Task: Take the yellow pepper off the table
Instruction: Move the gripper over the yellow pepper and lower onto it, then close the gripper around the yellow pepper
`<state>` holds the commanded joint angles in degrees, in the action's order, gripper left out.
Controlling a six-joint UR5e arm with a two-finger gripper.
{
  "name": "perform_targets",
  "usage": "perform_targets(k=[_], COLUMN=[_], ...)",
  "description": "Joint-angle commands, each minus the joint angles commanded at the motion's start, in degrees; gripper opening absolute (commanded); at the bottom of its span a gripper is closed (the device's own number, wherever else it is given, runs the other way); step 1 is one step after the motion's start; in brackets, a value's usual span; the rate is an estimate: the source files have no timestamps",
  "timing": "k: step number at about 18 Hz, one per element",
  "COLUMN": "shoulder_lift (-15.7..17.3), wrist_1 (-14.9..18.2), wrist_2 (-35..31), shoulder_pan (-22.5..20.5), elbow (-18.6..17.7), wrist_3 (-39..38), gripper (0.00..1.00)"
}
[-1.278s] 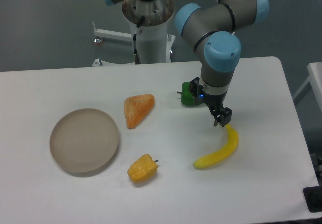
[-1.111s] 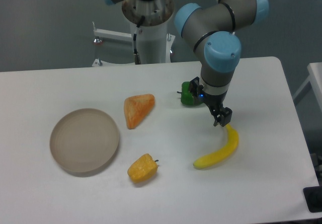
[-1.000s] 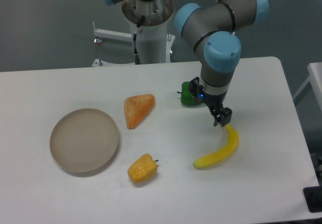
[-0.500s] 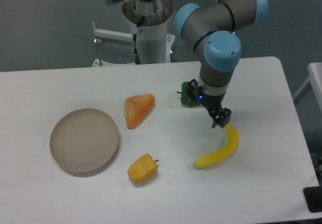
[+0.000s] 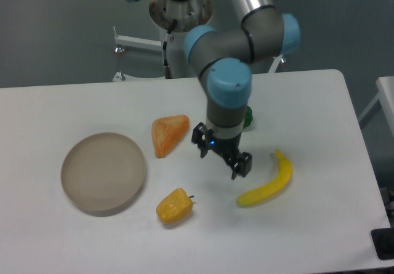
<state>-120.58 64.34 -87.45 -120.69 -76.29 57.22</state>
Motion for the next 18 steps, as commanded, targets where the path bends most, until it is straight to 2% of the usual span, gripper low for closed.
perform_targets(k=[3,8,10,18], shoulder_lift=[-1.3,-3.9,-4.8,-7.0], wrist_1=[-0.6,-5.7,-6.0,-6.3], wrist_2=[0.0,-1.2,-3.0,-4.6], shoulder_pan=[2.0,3.8,5.3,5.6], elbow=[0.3,0.4,0.2,0.4], wrist_3=[0.2,0.6,0.6,1.5], gripper=[1.0,1.0,1.0,1.0])
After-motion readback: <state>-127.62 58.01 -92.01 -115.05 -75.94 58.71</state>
